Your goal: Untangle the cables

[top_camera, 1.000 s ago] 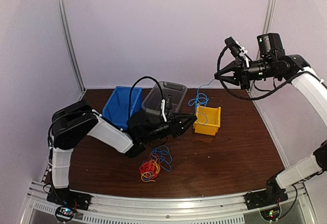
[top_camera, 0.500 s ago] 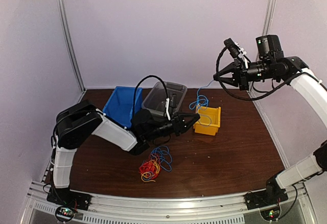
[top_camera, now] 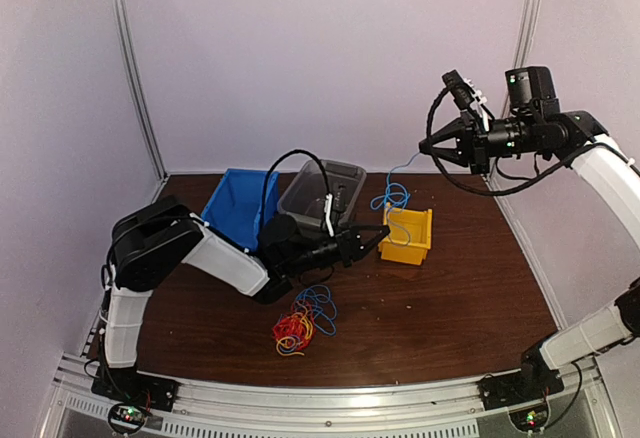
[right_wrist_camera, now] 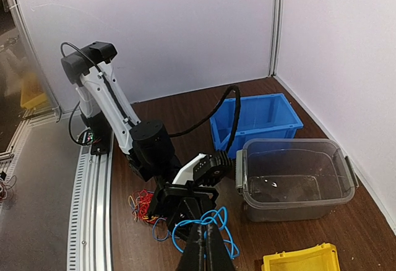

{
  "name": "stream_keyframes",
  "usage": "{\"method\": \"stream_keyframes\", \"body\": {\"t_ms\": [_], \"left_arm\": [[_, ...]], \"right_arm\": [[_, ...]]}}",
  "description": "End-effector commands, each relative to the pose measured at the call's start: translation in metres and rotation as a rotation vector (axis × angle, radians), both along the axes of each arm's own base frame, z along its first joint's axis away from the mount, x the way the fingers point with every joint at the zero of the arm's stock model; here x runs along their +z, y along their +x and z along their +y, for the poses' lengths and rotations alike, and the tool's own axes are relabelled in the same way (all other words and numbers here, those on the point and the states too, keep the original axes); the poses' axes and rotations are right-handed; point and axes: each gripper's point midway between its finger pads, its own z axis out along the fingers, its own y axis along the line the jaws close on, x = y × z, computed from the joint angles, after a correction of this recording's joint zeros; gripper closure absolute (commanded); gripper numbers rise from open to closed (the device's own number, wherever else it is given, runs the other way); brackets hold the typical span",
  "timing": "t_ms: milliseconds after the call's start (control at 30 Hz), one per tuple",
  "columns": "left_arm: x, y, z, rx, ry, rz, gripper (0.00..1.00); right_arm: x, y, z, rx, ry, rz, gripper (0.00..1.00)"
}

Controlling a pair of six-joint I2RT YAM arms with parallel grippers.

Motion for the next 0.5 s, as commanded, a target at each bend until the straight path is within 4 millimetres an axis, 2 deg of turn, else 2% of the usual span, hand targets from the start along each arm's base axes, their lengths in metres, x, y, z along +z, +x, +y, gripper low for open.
{"method": "stream_keyframes", "body": {"t_ms": [0,267,400,467], "left_arm": [[0.006,0.005,0.003,0.002,-0.030,-0.013,1.00],[-0.011,0.012,0.027,0.060,-0.012,0.058,1.00],[-0.025,0.015,0.045,0.138,0.037,0.108,1.00],[-0.024,0.013,0.057,0.176,0.048,0.117,1.00]], "right_arm": [[0.011,-0.006,-0.001,0.001,0.025,-0.034,1.00],[0.025,0.000,-0.006,-0.035,0.031,-0.074,1.00],[0.048,0.009,-0.017,-0.102,0.073,-0.127,1.00],[0.054,0.014,-0.024,-0.122,0.087,-0.135,1.00]]}}
